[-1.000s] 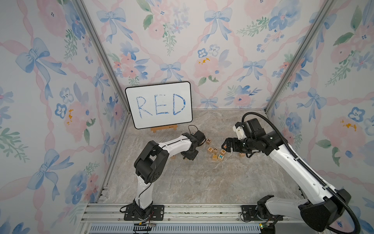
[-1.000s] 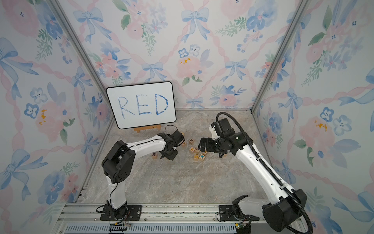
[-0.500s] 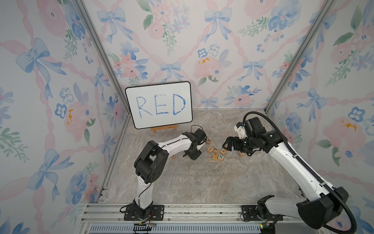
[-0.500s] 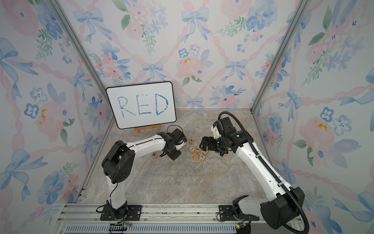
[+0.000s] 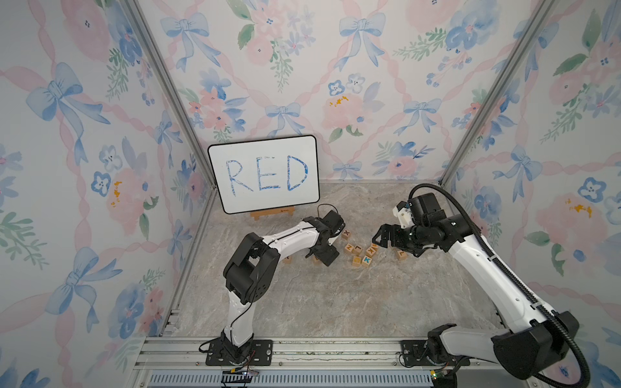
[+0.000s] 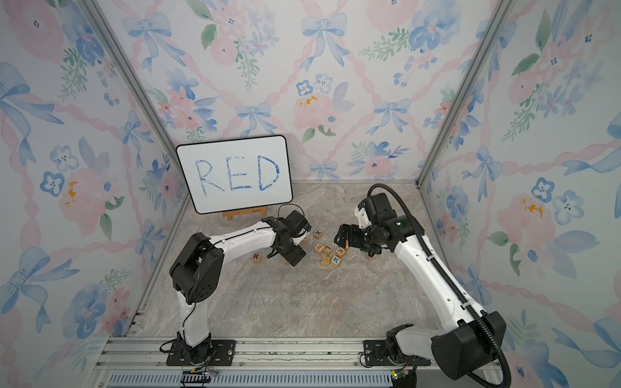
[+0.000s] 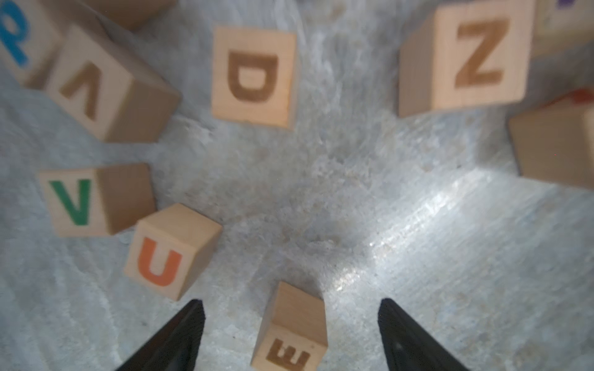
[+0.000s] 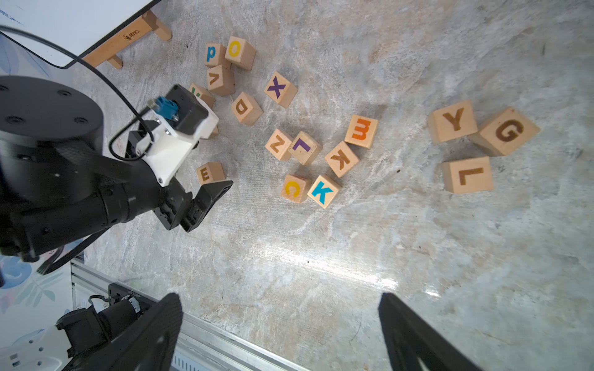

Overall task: Assemble the uppercase word "red" with letter blocks
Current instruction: Pick up the letter block from the center of the board.

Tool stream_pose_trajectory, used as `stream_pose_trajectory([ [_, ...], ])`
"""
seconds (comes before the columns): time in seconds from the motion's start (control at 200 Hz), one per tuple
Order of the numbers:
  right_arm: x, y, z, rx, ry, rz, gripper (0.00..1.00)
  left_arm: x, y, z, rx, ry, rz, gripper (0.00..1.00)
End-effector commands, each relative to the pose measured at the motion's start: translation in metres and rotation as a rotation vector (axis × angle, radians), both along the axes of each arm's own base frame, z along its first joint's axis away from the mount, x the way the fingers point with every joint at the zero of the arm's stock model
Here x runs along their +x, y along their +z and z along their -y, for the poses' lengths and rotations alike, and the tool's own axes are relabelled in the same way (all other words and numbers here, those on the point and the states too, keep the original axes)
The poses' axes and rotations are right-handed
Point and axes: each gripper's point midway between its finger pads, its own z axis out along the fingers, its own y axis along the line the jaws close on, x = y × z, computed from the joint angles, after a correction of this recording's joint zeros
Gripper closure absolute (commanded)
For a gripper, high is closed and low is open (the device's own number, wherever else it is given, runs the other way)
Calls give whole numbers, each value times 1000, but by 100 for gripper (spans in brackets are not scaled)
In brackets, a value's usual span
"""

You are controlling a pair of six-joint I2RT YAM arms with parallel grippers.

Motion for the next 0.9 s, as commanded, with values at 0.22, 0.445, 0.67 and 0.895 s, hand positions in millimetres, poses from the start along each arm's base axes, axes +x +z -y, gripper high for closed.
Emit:
stream_pose_trajectory([
  [0.22, -7, -5, 6, 35, -55, 14, 3, -7, 29, -3, -166, 472, -31, 3],
  [0.445, -11, -14, 8, 48, -90, 14, 3, -13, 39, -12, -267, 780, -42, 2],
  [0.67, -13, -14, 13, 35, -107, 26, 3, -26, 19, -14, -325, 1031, -181, 17],
  [0.895, -12, -12, 15, 37, -117, 38, 3, -27, -1, -16, -281, 1077, -195, 40],
])
